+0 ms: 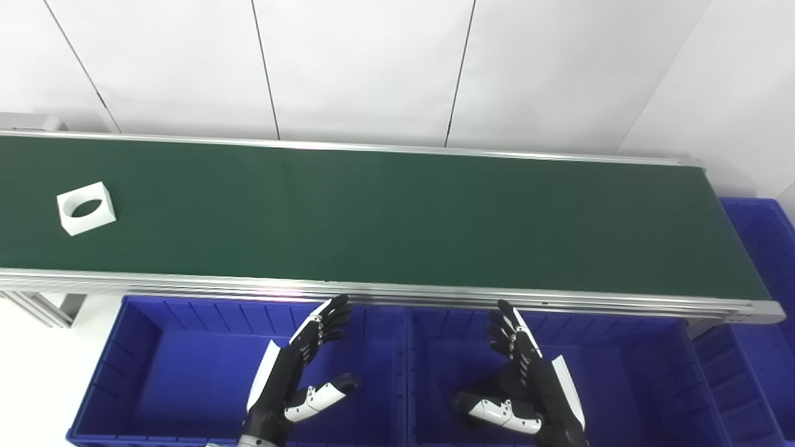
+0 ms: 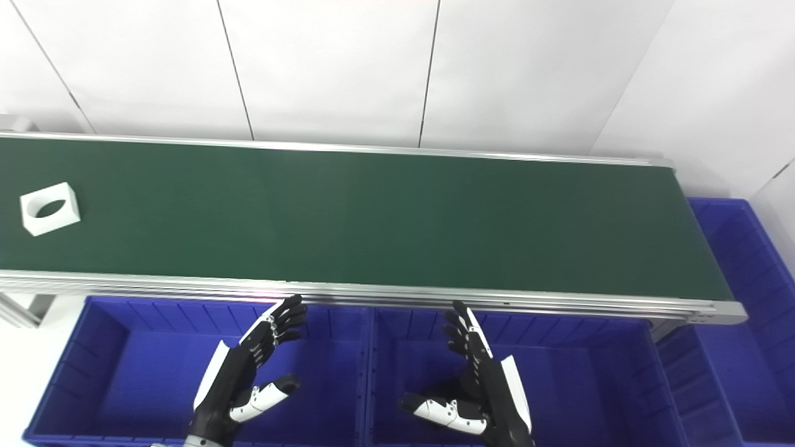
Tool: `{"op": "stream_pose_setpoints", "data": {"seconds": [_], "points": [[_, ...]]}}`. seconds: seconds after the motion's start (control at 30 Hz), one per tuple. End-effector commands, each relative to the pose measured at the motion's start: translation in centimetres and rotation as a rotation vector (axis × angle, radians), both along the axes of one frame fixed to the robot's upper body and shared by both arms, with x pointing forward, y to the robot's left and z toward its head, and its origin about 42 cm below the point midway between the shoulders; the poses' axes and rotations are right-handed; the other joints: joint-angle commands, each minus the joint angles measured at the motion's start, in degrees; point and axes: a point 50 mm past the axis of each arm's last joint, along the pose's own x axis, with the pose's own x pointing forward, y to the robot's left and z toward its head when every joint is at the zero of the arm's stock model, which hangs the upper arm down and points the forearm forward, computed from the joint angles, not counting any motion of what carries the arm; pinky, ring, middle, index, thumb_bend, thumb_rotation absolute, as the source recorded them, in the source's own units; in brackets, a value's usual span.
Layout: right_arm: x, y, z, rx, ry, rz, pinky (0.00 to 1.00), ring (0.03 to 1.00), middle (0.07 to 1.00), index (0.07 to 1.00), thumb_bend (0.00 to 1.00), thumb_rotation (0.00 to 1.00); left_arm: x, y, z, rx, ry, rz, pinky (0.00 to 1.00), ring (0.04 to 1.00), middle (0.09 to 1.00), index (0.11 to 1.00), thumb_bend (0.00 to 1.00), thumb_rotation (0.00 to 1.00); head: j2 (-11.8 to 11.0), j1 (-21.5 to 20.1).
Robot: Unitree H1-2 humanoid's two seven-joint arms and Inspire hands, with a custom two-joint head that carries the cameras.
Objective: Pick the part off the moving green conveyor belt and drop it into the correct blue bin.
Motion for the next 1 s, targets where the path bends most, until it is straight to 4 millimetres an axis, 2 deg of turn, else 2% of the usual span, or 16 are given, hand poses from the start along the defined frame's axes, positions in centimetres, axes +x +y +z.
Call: {"op": "stream_pose_setpoints", "data": {"seconds": [0.0,0.47,0.97], "points": [[0.23,-0.09,1.05,0.009,-0.084,0.020,0.85,0.880,0.912,0.961,0.95,0.36,0.39,-0.24,0.97,-0.010,-0.058,-0.005,0.79,0.837,0.863,0.883,0.80,0.69,0.1,0.0],[0.30,-0.35,0.96,-0.017,-0.087,0.048,0.85,0.898,0.922,0.978,0.97,0.41,0.46,-0.34,0.86,-0.006,-0.046,-0.012,0.80,0.849,0.872,0.885,0.81,0.69,-0.6,1.0],[0.22,-0.69,0.96,-0.067,-0.077,0.073,0.87,0.935,0.945,0.951,0.95,0.44,0.32,-0.54,0.74,-0.009,-0.039,-0.013,0.82,0.860,0.877,0.887,0.82,0.69,-0.9,1.7]]}}
